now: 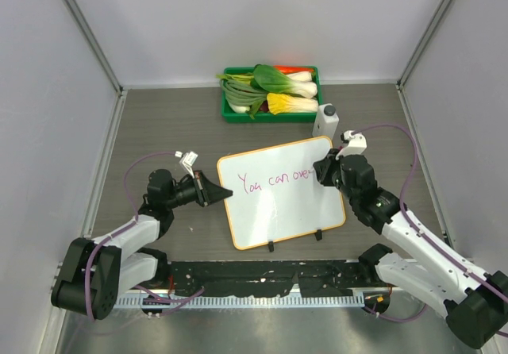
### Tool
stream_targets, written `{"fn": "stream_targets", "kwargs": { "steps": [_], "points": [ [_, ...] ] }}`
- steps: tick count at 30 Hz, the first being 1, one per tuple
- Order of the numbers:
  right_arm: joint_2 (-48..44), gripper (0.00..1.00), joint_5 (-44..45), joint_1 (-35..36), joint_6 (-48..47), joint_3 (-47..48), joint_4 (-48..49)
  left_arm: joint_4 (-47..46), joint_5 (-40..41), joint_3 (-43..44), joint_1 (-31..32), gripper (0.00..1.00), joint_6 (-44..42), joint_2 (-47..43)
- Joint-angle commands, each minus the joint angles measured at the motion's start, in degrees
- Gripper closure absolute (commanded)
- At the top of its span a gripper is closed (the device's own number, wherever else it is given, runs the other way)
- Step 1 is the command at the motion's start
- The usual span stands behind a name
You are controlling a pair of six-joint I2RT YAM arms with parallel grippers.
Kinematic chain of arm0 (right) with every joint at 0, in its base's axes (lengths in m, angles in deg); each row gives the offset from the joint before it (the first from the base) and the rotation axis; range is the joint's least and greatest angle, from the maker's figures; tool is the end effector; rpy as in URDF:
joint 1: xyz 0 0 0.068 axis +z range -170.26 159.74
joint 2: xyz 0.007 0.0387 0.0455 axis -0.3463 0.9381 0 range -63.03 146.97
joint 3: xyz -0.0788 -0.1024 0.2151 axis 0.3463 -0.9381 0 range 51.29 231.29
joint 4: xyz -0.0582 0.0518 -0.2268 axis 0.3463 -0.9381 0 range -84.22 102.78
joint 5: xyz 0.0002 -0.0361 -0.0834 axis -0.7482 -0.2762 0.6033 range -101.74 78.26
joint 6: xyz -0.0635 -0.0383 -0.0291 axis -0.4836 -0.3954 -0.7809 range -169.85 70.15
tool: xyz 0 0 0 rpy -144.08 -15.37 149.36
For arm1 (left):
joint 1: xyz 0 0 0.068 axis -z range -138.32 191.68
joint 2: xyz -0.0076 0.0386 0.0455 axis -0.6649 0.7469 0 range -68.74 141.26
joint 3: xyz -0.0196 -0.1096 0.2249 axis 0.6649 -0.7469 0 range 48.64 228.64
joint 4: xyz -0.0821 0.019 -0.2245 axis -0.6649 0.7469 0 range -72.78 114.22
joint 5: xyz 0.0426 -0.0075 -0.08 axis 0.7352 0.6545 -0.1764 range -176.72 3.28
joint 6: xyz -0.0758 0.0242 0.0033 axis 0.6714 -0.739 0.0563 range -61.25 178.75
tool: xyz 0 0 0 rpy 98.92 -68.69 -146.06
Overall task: Write a sentence on the whiteboard
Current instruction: Write on the whiteboard at the whiteboard stand.
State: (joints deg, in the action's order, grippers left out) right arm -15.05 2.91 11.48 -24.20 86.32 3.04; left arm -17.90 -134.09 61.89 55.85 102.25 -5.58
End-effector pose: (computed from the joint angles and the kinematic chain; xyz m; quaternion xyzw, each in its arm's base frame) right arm 0.1941 0.0996 0.2474 0.0266 0.8282 0.1708 0.5331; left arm 0.1973 -0.1019 0.1671 0.0535 0.7639 -0.5483 0.3360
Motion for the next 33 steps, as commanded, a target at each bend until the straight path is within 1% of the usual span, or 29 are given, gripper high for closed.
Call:
{"fn": "stream_targets", "kwargs": {
  "steps": [1, 7, 11, 24, 33],
  "points": [
    [-1.23, 0.99, -0.85, -0.19, -0.16, -1.8, -1.86, 2.16, 3.96, 0.19, 0.06, 1.0, -5.71, 0.74],
    [-2.28, 0.99, -1.56, -0.19, -0.42, -2.5, -3.27, 2.07, 3.87, 0.28, -0.02, 1.0, -5.63, 0.92],
    [-2.46, 0.99, -0.42, -0.19, -0.25, -2.33, -2.13, 2.07, 3.78, 0.19, -0.02, 1.0, -5.63, 0.92],
    [0.79, 0.99, 2.74, -0.19, -0.25, 2.15, 1.21, 2.07, 3.87, 0.02, -0.02, 1.0, -5.54, 0.39],
    [2.99, 0.99, 4.68, -0.11, -0.77, 4.61, 1.21, 1.98, 3.96, 0.02, -0.02, 1.0, -5.54, 0.13]
  ]
}}
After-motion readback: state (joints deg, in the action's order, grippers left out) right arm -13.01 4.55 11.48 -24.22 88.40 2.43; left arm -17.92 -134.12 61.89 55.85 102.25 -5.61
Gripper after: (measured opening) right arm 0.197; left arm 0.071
